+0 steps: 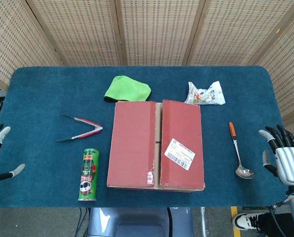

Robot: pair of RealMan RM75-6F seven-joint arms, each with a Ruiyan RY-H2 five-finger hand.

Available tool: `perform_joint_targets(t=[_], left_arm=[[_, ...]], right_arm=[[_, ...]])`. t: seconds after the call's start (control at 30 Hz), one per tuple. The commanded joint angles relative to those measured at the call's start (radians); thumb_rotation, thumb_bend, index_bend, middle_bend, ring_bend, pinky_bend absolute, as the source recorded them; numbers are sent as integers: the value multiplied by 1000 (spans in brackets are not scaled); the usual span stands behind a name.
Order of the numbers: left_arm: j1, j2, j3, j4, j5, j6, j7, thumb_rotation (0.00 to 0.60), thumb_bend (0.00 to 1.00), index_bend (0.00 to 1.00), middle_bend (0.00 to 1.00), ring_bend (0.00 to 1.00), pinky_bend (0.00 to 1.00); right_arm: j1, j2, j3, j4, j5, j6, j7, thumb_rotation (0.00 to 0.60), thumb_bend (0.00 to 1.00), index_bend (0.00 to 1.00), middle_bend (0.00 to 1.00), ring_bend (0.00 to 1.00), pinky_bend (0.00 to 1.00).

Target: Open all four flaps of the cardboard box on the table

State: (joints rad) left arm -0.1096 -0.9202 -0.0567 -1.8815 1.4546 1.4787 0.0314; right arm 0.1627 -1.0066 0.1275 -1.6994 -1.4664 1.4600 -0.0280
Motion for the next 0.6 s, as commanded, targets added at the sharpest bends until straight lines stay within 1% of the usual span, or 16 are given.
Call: perform_joint_targets(t=[0.03,0.6], left_arm=[[0,-1,0,1,-2,-2,-1,507,181,0,0,0,0],[1,-2,2,-2,0,-9,13,515,185,0,0,0,0]], right_arm=[[-1,-1,0,2,0,1,3,600,672,178,151,6,103],[1,4,3,3,-33,17,54,600,672,179,151,6,103]])
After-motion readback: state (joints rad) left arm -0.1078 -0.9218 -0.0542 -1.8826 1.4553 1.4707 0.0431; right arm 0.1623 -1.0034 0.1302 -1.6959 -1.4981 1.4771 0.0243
